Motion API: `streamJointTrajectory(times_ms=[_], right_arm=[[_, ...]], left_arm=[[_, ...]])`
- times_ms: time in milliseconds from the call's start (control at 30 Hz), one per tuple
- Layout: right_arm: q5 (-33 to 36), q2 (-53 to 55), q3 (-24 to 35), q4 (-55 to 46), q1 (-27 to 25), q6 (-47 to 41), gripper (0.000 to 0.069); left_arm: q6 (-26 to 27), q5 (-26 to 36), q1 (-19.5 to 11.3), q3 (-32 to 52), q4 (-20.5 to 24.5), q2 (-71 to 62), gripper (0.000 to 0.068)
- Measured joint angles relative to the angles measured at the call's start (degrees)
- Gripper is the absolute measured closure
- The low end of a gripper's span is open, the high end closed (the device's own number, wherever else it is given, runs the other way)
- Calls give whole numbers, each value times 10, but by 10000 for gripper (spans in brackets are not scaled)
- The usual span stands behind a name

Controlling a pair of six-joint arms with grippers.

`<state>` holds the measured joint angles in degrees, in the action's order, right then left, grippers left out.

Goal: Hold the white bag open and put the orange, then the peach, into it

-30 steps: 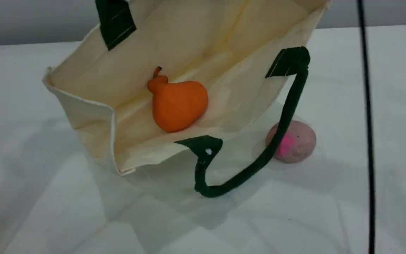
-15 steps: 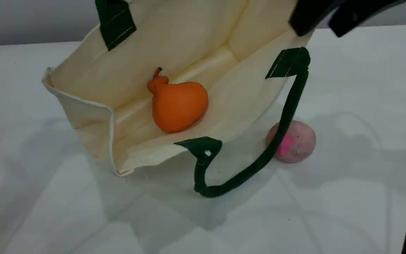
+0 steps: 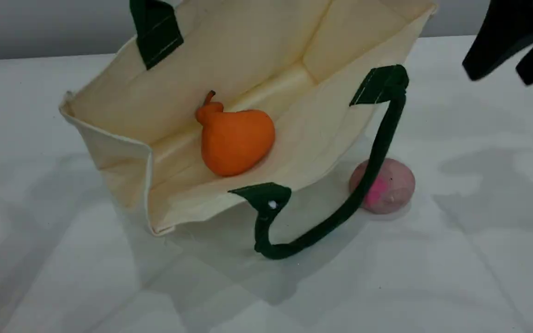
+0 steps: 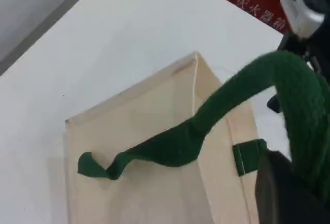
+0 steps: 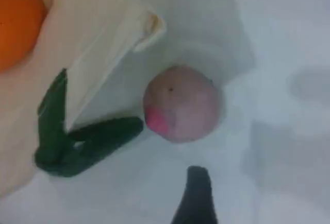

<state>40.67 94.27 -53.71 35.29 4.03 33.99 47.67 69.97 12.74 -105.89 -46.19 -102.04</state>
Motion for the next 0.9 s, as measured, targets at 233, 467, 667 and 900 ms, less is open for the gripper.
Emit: streamJointTrajectory(times_ms=[233, 467, 667, 900], right_arm=[[-85, 30, 53, 65, 0, 57, 147], [-91, 102, 53, 184, 1, 169, 148], [-88, 160, 53, 322, 11, 304, 148], [-118, 197, 53, 435, 53, 422, 148]], left_arm=[[0, 0, 0, 0, 0, 0, 622], [0, 0, 0, 0, 0, 0, 622], [0, 0, 0, 0, 0, 0, 622], [-2, 0, 0, 0, -1, 0, 622]])
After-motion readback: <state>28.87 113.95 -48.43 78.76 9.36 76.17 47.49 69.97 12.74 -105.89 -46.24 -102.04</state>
